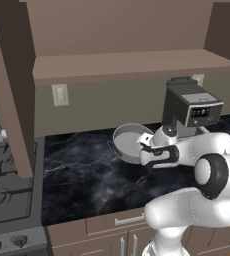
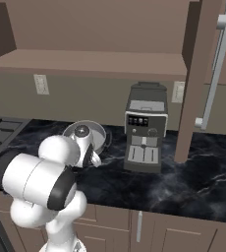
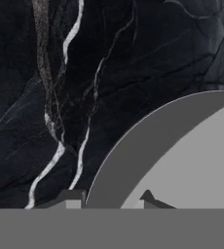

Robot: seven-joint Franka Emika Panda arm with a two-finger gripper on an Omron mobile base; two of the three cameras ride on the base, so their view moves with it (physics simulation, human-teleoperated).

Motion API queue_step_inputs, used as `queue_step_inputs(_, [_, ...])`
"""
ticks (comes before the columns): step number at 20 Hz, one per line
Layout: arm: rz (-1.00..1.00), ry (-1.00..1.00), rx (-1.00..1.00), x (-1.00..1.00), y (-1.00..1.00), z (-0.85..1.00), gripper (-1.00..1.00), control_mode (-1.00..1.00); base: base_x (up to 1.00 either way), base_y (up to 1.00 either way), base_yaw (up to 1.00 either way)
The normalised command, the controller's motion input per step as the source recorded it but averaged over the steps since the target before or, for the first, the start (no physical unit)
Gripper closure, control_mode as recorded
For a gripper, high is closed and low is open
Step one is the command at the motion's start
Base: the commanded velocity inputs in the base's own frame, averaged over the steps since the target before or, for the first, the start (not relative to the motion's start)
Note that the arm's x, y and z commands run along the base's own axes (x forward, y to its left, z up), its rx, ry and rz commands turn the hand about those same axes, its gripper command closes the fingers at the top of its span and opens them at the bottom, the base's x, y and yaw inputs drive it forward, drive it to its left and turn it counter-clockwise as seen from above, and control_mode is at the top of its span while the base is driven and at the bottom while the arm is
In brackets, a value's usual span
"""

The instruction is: Pick the kettle from the cabinet and place it on a stove burner. Then pick the pot from the counter and place it on another stove burner. Finally, turn both burners on.

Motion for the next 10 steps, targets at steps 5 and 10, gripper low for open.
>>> queue_step_inputs(5, [0.0, -0.02, 0.0, -0.19, 0.0, 0.35, 1.0, -1.0, 0.0, 0.0, 0.0])
queue_step_inputs(10, [0.0, 0.01, -0.04, -0.14, 0.0, 0.5, 1.0, -1.0, 0.0, 0.0, 0.0])
